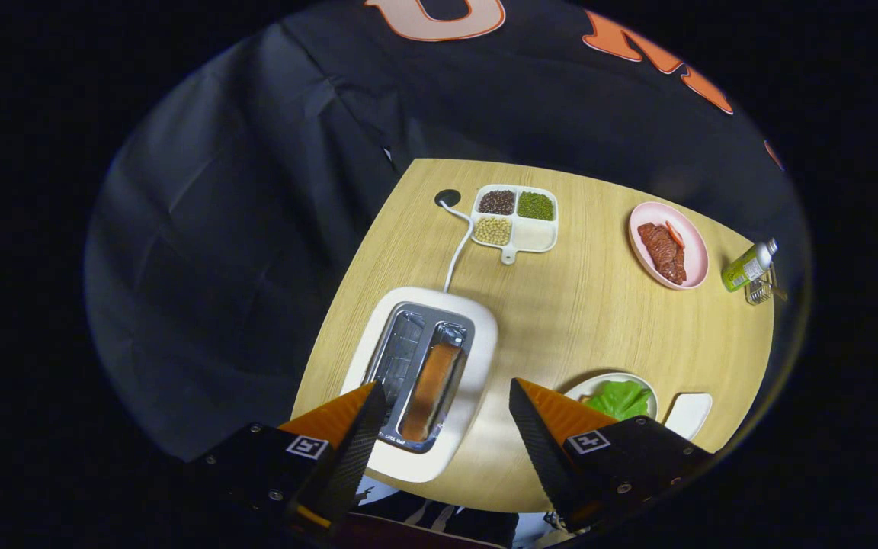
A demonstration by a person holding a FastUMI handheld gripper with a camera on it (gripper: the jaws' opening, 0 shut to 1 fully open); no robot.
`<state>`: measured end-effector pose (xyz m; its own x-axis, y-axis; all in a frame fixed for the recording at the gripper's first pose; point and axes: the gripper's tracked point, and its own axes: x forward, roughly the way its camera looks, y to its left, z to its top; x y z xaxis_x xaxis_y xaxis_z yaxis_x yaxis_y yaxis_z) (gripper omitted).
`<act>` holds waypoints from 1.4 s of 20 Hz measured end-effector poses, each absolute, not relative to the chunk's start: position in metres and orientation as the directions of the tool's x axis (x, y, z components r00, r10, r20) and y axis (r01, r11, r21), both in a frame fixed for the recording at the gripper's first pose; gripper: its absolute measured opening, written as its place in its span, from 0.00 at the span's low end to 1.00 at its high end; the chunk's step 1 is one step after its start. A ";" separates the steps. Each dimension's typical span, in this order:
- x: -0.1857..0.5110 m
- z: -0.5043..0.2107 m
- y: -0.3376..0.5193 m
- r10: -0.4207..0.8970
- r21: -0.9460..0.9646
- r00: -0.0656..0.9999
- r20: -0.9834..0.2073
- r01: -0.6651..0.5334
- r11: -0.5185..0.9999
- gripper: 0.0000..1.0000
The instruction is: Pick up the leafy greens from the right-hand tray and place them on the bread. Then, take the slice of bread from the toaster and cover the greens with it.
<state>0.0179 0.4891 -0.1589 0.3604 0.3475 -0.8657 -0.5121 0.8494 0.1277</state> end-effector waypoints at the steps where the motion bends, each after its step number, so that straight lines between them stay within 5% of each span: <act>1: 0.018 -0.163 0.491 0.341 0.122 0.358 -0.869 -0.513 0.850 0.95; 6: 0.017 -0.179 0.496 0.302 0.089 0.348 -0.887 -0.513 0.854 0.69; 11: 0.018 -0.185 0.498 0.284 0.094 0.339 -0.897 -0.482 0.871 0.23; 14: 0.018 -0.180 0.497 0.285 0.100 0.352 -0.892 -0.461 0.882 0.12; 28: 0.006 -0.092 0.471 0.431 0.228 0.432 -0.792 -0.445 0.866 0.09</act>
